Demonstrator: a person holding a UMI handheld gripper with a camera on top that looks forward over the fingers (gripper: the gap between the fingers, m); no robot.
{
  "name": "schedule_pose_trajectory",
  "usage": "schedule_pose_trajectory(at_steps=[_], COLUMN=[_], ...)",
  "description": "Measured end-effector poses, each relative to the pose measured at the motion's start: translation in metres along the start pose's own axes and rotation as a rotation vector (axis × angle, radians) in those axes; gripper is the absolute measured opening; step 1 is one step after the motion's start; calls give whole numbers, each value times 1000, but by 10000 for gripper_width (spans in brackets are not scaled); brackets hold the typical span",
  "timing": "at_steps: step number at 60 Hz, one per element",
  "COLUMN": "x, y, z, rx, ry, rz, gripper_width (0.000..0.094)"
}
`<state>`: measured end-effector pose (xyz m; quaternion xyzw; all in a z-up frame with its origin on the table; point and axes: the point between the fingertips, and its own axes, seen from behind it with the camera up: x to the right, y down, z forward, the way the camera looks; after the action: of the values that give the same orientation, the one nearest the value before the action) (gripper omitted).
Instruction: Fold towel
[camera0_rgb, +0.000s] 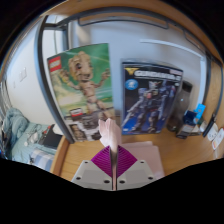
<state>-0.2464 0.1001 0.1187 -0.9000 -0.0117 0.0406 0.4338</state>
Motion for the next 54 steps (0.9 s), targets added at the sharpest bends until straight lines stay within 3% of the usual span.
schedule_pose_trajectory(at_steps=[6, 11, 12, 15, 17, 24, 32, 43, 54], x=[64, 110, 118, 141, 153, 169, 172, 175, 182], y=[10, 35, 40, 50, 57, 61, 28, -8, 13], z=[4, 18, 20, 27, 29, 17, -38, -149, -250], rx=[-19, -70, -76, -85, -93, -85, 4, 113, 182], ry=[86, 152, 166, 207, 227, 228, 195, 150, 116], rz=[5, 18, 18, 2, -5, 27, 72, 94, 74], gripper_width=[35, 186, 276, 378, 502, 586, 720, 776, 779])
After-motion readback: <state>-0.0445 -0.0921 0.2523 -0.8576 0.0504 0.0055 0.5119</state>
